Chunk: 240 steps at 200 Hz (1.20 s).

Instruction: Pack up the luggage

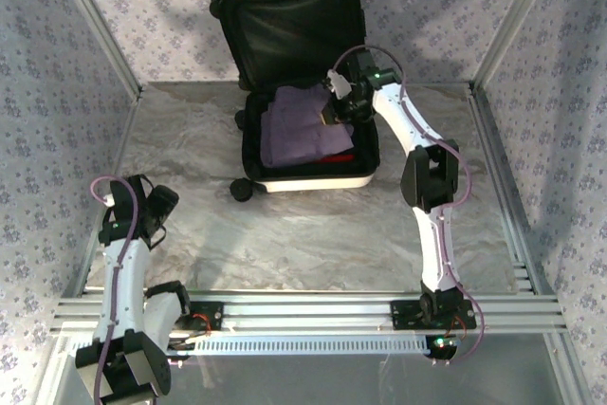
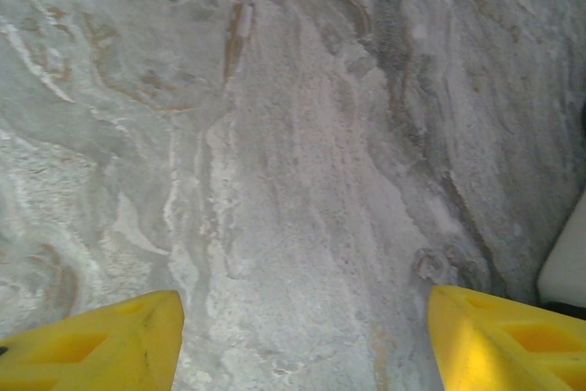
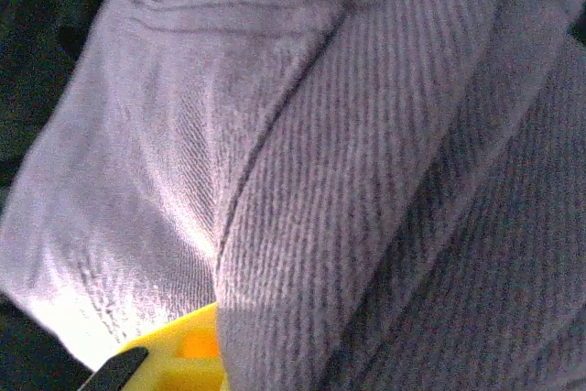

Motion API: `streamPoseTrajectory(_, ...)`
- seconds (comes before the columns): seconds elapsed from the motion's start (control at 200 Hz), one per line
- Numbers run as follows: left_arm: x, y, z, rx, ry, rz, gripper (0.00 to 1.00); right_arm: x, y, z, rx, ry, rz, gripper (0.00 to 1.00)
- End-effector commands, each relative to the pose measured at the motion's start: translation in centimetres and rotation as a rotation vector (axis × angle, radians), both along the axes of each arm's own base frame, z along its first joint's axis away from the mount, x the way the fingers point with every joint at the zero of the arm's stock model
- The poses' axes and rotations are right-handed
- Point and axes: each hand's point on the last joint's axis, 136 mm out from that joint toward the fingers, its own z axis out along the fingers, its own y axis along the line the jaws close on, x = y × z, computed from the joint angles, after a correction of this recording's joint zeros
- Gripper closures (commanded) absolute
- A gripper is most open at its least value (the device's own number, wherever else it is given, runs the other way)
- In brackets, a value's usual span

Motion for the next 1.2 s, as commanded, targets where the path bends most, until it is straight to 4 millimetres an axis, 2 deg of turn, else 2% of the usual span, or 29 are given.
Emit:
streamPoseTrajectory(0.0, 1.4, -1.4, 1.1, -0.041, -0.079, -0.077, 0.29, 1.1, -2.4, -1.0, -0.103, -0.03, -0.073, 0.97)
streamPoseTrajectory(0.07, 1.9, -2.1, 1.9, -0.057, -0.11, -0.117, 0.29, 1.1, -3.3, -1.6, -0.152, -0.025, -0.106, 0.89)
streamPoseTrajectory(0.15, 2.4, -3.2, 3.0, -0.061, -0.144, -0.171, 0.29, 1.0, -4.4, -1.9, -0.201, -0.025, -0.14, 0.68)
streamPoseTrajectory(0.23, 3.1, -4.6, 4.3, -0.045, -0.17, -0.233, 0.29, 0.7, -5.4, -1.7, -0.239, -0.029, -0.173, 0.52)
streamPoseTrajectory(0.3, 3.7, -6.1, 5.4, -0.031, -0.187, -0.296, 0.29, 0.5, -5.9, -0.5, -0.224, -0.047, -0.198, 0.42)
streamPoseTrajectory(0.41, 4.6, -8.3, 6.7, -0.011, -0.193, -0.393, 0.29, -0.2, -5.7, 3.0, -0.141, -0.109, -0.205, 0.34)
streamPoseTrajectory(0.605, 5.9, -11.7, 7.5, 0.023, -0.181, -0.537, 0.29, -1.5, -3.8, 8.2, -0.006, -0.196, -0.168, 0.33)
streamPoseTrajectory(0.725, 6.5, -13.7, 7.2, 0.024, -0.168, -0.6, 0.29, -1.3, -1.7, 9.2, 0.064, -0.209, -0.125, 0.33)
streamPoseTrajectory(0.894, 7.1, -16.0, 5.8, 0.008, -0.126, -0.659, 0.29, 1.1, 1.3, 8.7, 0.174, -0.214, -0.116, 0.35)
streamPoseTrajectory(1.019, 7.7, -17.8, 4.5, -0.029, -0.123, -0.692, 0.29, 3.0, 3.5, 7.7, 0.249, -0.223, -0.114, 0.35)
streamPoseTrajectory(1.194, 8.4, -19.8, 3.6, -0.05, -0.106, -0.737, 0.3, 4.5, 5.2, 3.9, 0.257, -0.192, -0.13, 0.35)
